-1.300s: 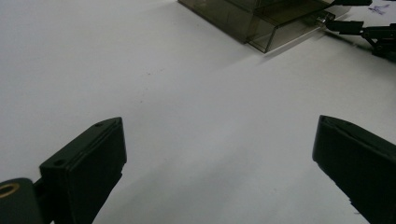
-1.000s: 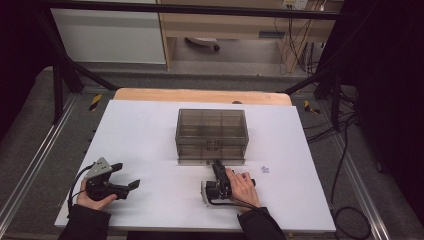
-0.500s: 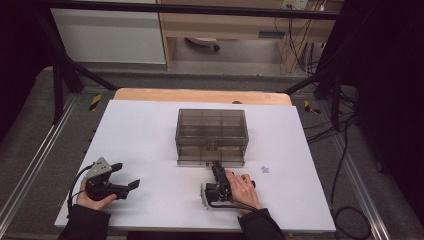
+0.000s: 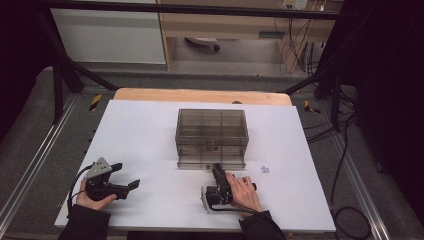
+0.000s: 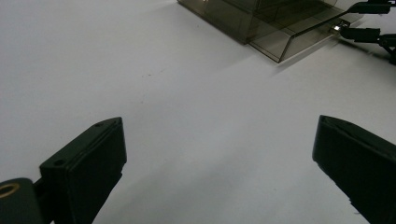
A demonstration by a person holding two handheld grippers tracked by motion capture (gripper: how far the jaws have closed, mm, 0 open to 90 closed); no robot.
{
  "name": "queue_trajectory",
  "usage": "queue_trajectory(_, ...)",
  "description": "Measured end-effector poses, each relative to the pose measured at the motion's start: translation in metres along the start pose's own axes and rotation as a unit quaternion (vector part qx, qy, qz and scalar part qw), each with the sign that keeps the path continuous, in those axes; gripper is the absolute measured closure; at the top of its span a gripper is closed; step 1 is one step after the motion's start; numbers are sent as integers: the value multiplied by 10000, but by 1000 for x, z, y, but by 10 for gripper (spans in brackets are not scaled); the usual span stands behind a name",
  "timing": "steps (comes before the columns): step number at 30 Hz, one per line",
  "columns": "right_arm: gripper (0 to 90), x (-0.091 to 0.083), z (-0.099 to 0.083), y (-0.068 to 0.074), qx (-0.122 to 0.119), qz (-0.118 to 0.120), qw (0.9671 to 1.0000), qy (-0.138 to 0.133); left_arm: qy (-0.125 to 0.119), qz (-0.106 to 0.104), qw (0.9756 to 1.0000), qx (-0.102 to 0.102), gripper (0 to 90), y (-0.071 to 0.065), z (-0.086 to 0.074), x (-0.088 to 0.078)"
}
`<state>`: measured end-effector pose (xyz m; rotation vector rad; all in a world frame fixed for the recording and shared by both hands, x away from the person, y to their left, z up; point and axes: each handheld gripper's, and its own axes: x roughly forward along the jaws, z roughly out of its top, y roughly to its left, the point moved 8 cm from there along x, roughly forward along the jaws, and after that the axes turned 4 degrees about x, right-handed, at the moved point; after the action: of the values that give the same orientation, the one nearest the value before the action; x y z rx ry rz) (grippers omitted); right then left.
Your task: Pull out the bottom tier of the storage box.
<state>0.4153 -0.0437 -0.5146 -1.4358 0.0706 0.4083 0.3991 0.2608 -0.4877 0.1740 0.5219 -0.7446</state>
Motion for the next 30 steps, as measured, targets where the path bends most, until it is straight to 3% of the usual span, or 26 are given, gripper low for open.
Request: queue_trajectory(30,687,-14,2,5,-61,25,10000,-58,-2,2,10000,14,21,0,0,0)
